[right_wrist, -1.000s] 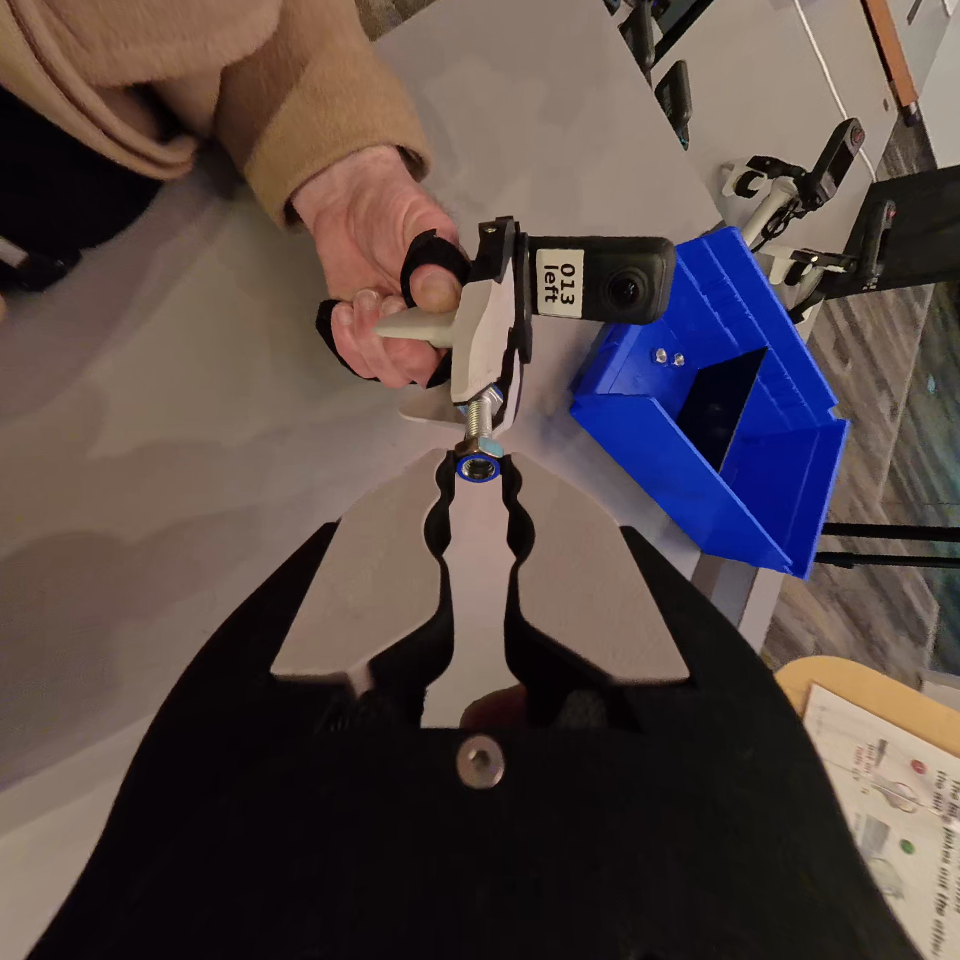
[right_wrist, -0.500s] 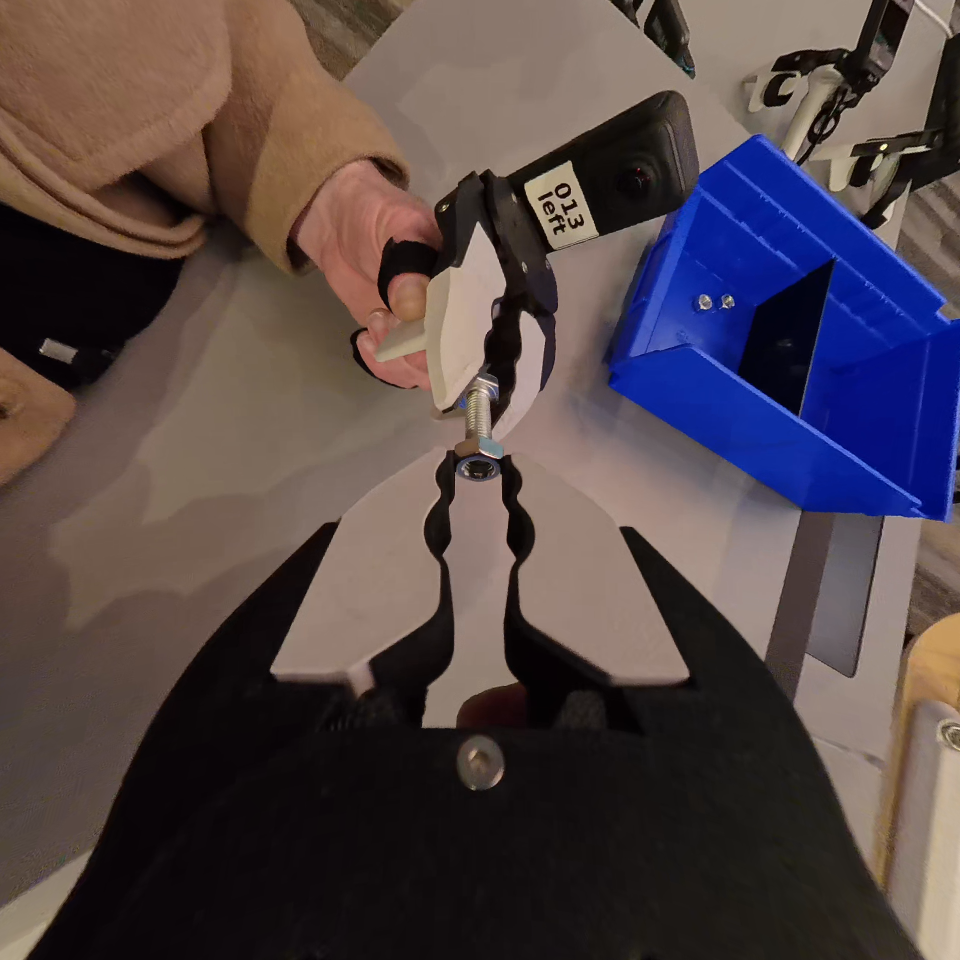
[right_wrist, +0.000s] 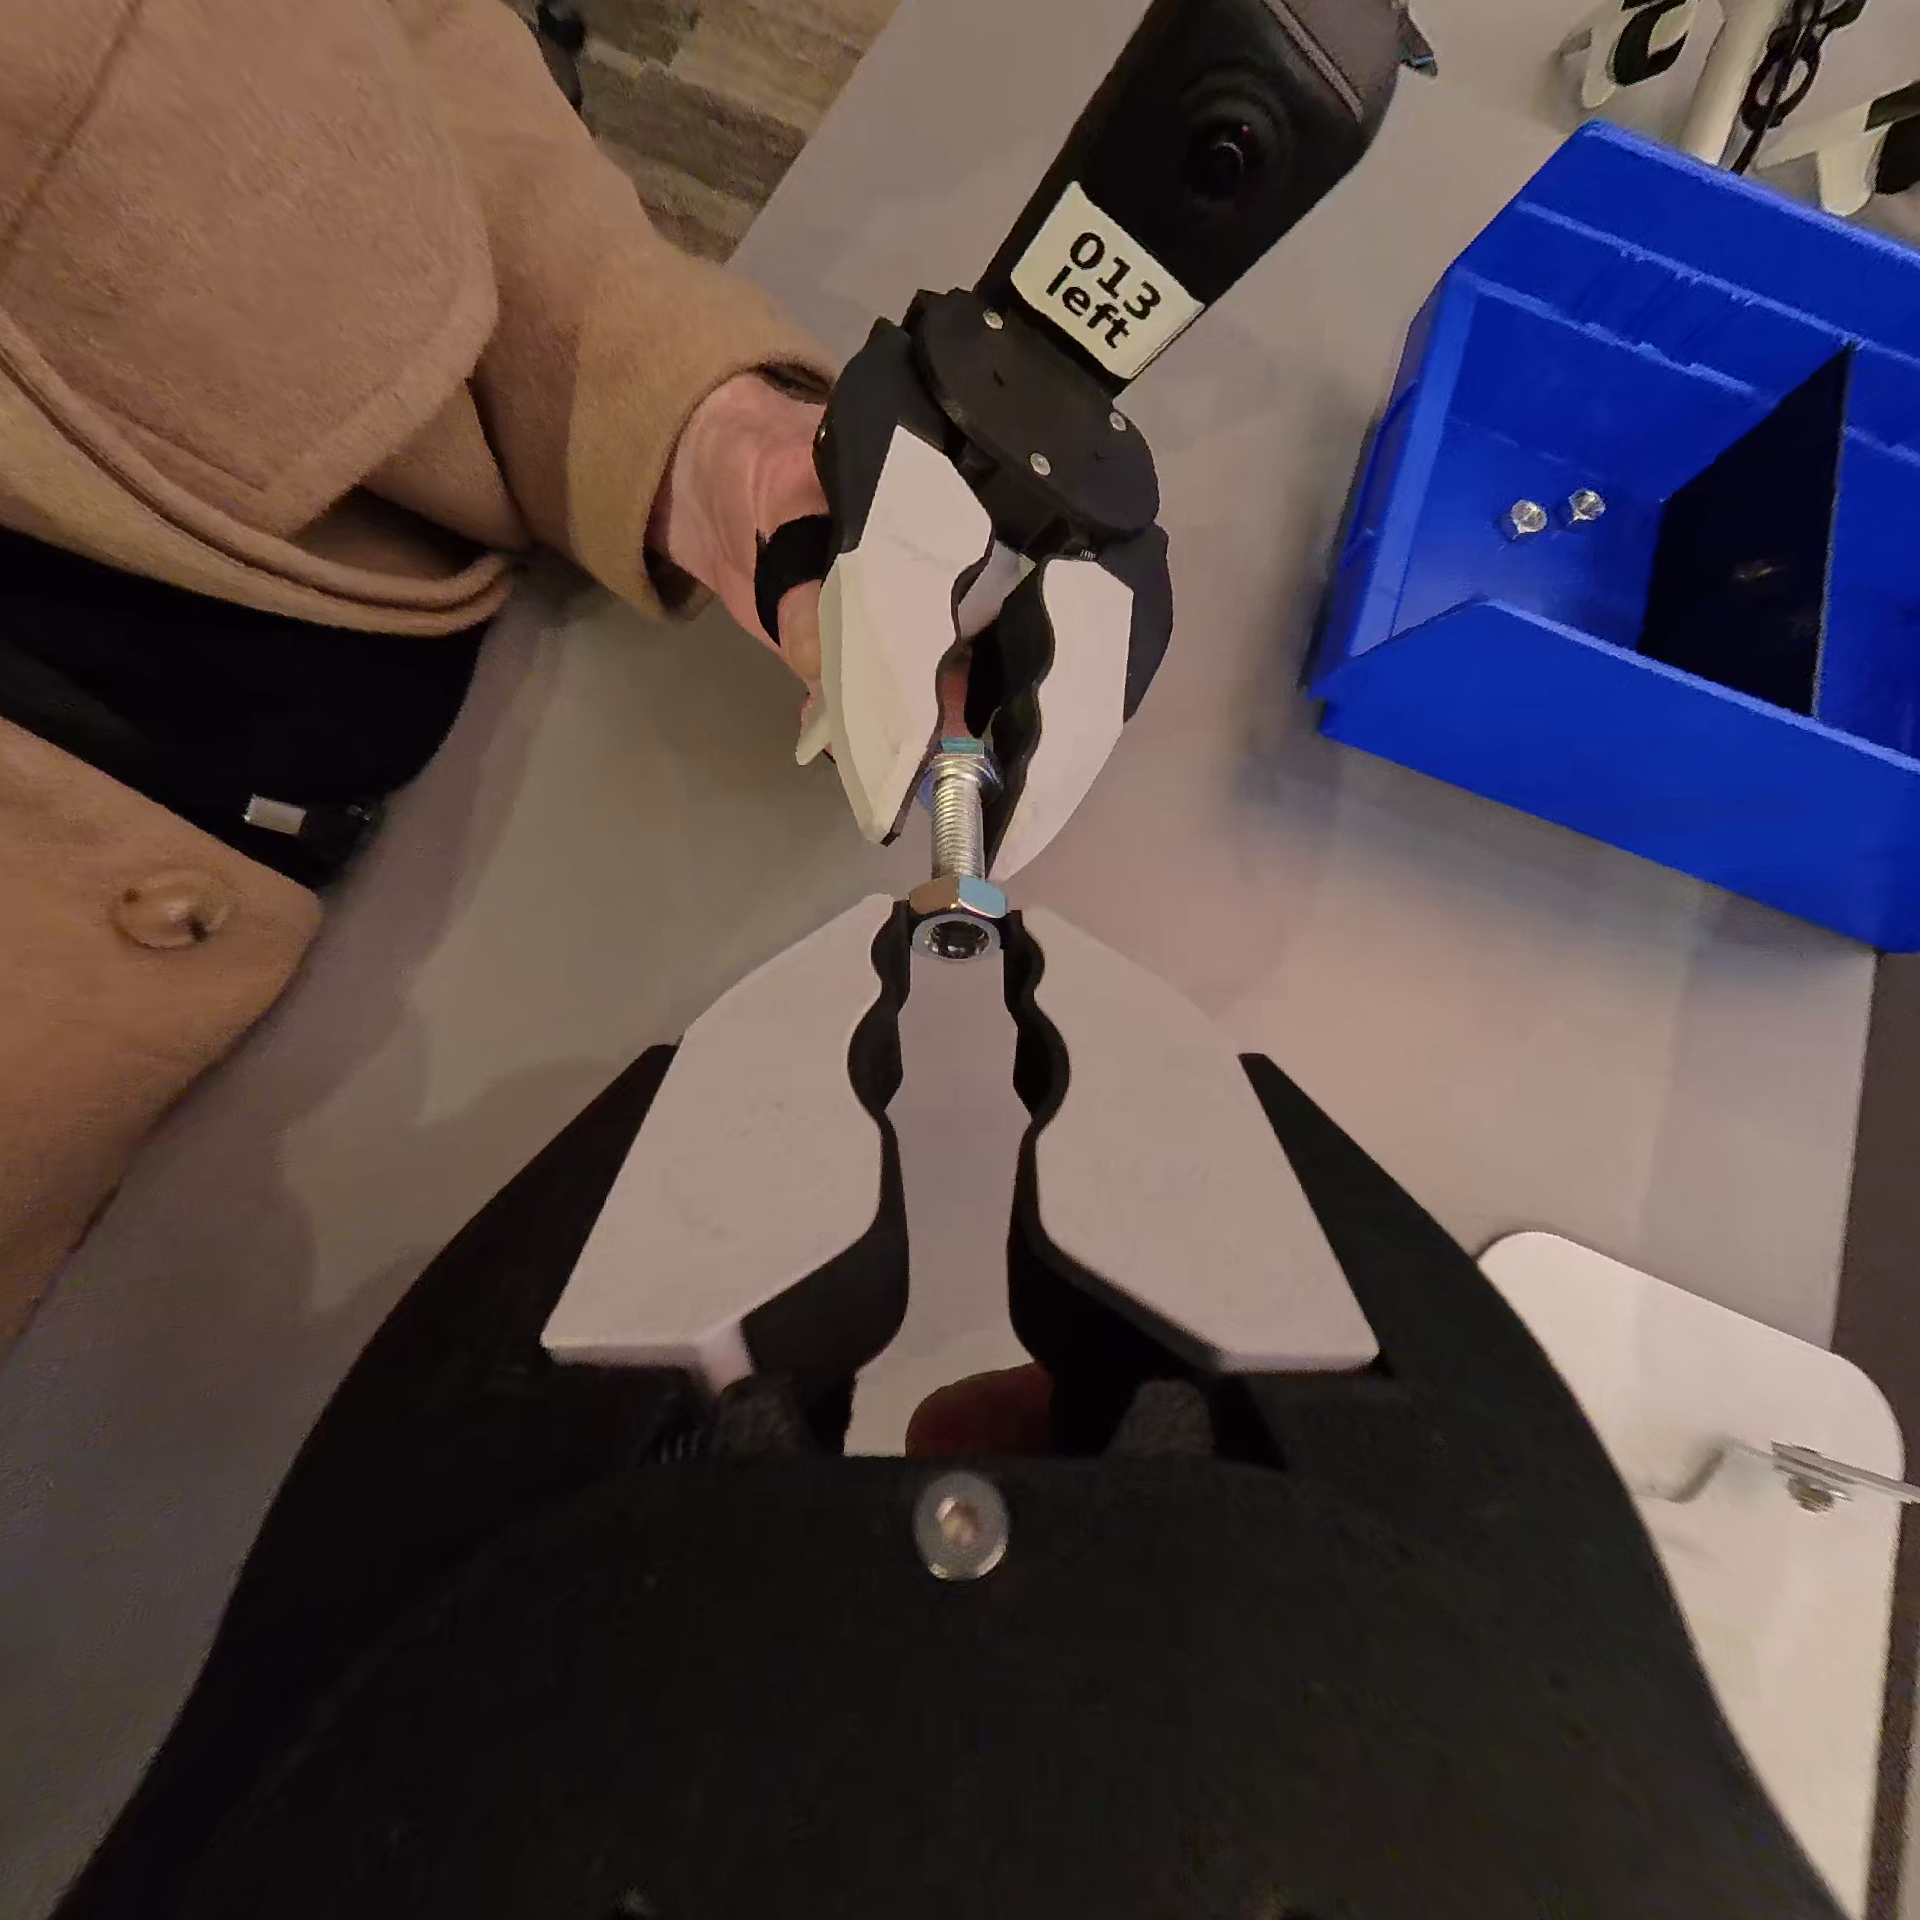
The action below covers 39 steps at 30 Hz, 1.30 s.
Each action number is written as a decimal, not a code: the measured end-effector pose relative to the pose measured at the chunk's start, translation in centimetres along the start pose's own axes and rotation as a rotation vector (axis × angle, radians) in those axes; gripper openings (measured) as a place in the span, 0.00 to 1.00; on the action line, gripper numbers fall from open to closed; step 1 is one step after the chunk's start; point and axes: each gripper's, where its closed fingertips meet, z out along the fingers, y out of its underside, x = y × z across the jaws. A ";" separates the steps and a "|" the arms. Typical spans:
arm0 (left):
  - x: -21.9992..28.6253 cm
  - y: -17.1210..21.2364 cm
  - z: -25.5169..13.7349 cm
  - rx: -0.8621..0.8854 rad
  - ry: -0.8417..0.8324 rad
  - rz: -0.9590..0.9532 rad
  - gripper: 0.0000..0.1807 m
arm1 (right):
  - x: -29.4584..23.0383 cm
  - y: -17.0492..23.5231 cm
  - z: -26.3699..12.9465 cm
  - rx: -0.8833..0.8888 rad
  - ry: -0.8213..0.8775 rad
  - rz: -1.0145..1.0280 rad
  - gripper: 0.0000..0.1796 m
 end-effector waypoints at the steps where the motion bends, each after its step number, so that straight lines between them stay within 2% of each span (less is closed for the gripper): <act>1: 0.0 0.1 0.0 -0.008 -0.007 0.013 0.10 | 0.0 0.0 0.0 0.011 -0.011 0.017 0.10; 15: 0.0 0.7 -0.2 -0.119 -0.075 0.219 0.10 | -0.5 0.2 0.5 0.079 -0.122 0.219 0.09; 23: 0.3 0.9 -0.4 -0.199 -0.137 0.456 0.10 | -1.2 0.0 0.6 0.192 -0.229 0.373 0.09; 27: 0.4 1.1 -0.4 -0.218 -0.149 0.500 0.10 | -1.3 0.1 0.7 0.226 -0.247 0.413 0.09; 39: 0.5 0.7 -0.5 -0.182 -0.137 0.476 0.10 | -1.2 -0.5 0.6 0.224 -0.198 0.353 0.10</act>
